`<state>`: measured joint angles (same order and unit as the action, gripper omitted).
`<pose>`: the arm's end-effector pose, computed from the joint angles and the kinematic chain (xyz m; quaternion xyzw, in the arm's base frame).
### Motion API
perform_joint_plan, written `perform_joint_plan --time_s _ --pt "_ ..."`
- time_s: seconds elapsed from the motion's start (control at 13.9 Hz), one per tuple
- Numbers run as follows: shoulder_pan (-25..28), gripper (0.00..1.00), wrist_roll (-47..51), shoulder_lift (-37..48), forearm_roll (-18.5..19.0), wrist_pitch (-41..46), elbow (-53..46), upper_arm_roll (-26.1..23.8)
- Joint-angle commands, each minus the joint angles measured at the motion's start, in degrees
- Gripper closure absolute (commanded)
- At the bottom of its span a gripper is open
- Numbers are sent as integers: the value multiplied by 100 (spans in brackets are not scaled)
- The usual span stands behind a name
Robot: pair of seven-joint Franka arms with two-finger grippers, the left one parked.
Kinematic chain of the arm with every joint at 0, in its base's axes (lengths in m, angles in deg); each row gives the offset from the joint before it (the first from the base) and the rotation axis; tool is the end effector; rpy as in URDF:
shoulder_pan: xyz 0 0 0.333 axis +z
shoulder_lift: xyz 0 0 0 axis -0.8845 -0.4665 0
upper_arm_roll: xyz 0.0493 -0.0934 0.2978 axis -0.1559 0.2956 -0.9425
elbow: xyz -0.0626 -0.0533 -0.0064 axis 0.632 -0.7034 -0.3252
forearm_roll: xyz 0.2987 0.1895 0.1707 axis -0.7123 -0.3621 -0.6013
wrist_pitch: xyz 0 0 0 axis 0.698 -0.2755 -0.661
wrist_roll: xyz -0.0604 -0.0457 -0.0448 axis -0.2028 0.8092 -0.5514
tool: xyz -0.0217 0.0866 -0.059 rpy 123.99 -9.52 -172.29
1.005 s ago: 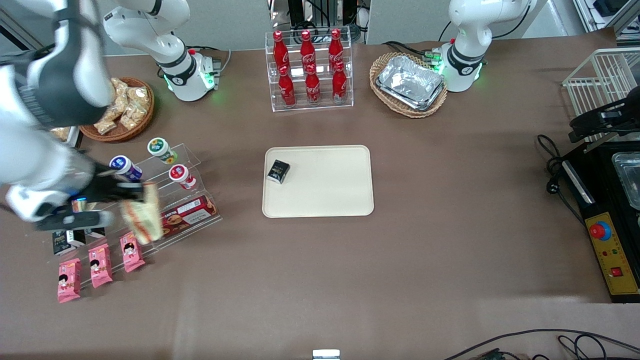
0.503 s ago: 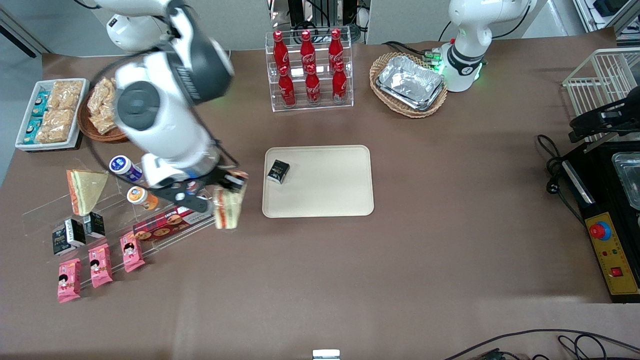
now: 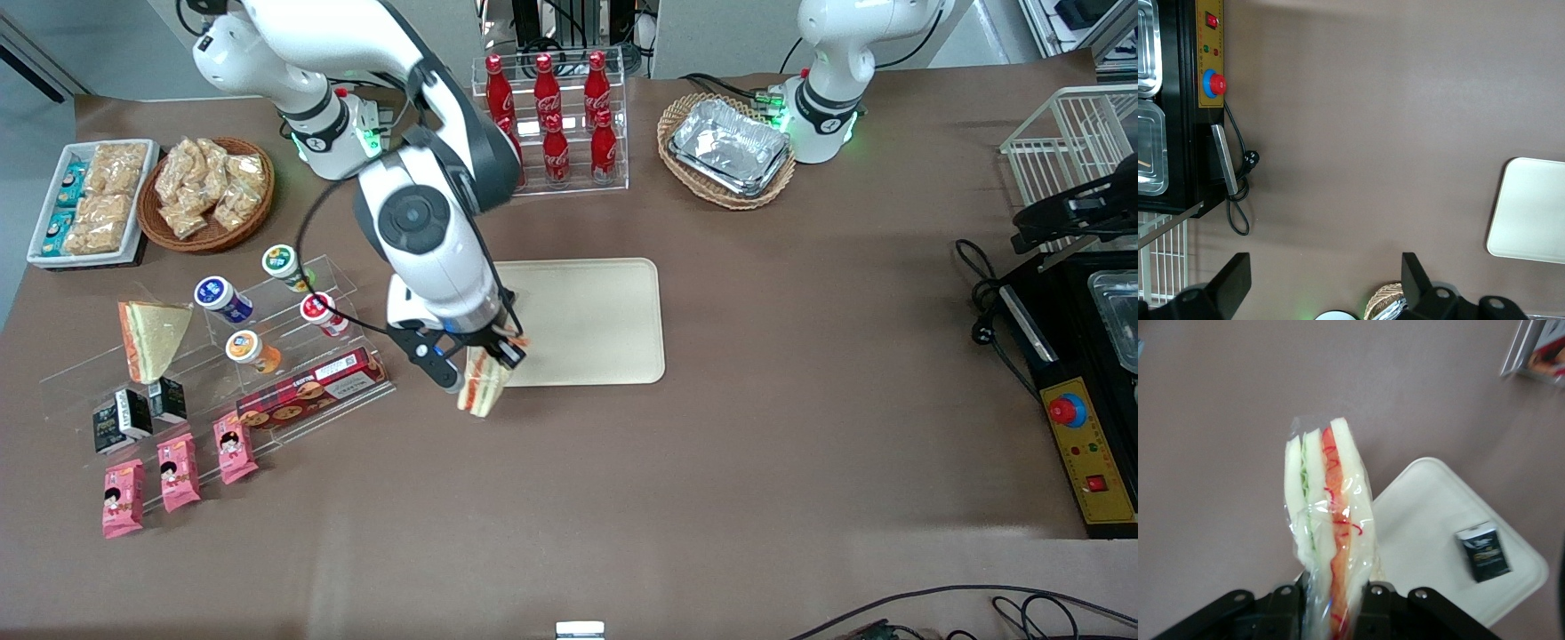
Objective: Place sandwich on tray
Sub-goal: 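Carry the sandwich with the right gripper over to the cream tray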
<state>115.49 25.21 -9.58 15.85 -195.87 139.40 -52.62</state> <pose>0.5788 0.4000 0.4144 -0.9117 0.4068 -0.0083 0.0573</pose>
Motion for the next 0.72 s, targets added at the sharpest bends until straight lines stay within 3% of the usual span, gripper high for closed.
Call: perform_joint_plan --time_s 0.0,0.22,0.65 --pt "-3 100 853 -366 -522 -819 175 -3" --pt "-3 100 1530 -762 -584 -1286 228 -56" --pt "356 100 2550 -868 -663 -1331 667 -65"
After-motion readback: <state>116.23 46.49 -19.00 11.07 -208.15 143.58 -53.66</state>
